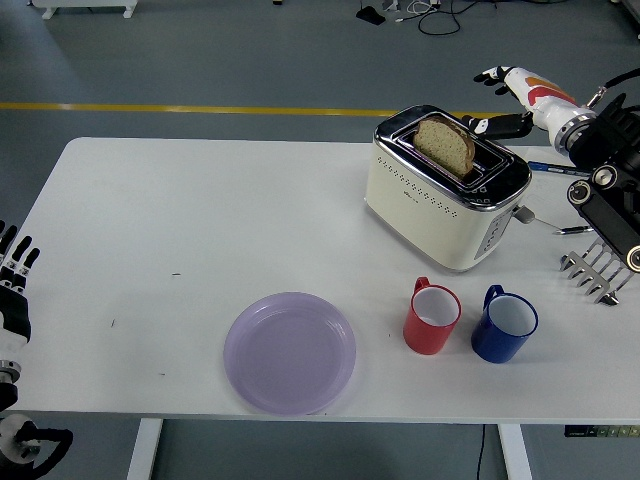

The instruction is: Push plate across desktop,pick up the break from the machine,place the break in the plate

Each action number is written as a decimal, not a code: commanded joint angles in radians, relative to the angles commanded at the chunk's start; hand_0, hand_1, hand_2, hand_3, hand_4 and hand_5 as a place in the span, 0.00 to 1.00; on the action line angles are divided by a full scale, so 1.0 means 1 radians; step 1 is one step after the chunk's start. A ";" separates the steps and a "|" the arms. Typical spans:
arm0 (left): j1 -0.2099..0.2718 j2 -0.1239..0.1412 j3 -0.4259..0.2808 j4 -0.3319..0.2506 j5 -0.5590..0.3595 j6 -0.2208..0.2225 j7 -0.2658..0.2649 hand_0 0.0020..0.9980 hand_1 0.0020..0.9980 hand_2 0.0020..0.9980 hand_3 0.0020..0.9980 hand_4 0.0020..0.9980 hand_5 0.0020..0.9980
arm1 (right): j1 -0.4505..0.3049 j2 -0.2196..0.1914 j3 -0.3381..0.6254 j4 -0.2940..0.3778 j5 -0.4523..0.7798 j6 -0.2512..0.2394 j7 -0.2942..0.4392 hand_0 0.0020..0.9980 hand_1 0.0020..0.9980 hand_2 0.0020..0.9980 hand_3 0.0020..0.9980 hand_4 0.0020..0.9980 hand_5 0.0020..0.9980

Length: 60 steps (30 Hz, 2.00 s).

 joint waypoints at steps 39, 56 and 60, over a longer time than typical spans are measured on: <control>-0.032 0.008 0.051 0.023 -0.015 -0.024 0.025 0.81 0.81 0.85 0.80 0.51 1.00 | 0.253 0.271 -0.439 -0.496 0.187 0.045 -0.060 0.63 0.65 0.64 0.74 0.78 0.44; -0.040 0.013 0.084 0.035 -0.029 -0.023 0.025 0.80 0.81 0.85 0.80 0.51 1.00 | 0.260 0.274 -0.518 -0.478 0.141 -0.064 -0.094 0.25 0.32 0.38 0.42 0.33 0.12; -0.038 0.017 0.082 0.035 -0.031 -0.024 0.026 0.80 0.81 0.85 0.80 0.51 1.00 | 0.260 0.248 -0.483 -0.444 0.054 -0.099 -0.107 0.22 0.27 0.35 0.38 0.24 0.10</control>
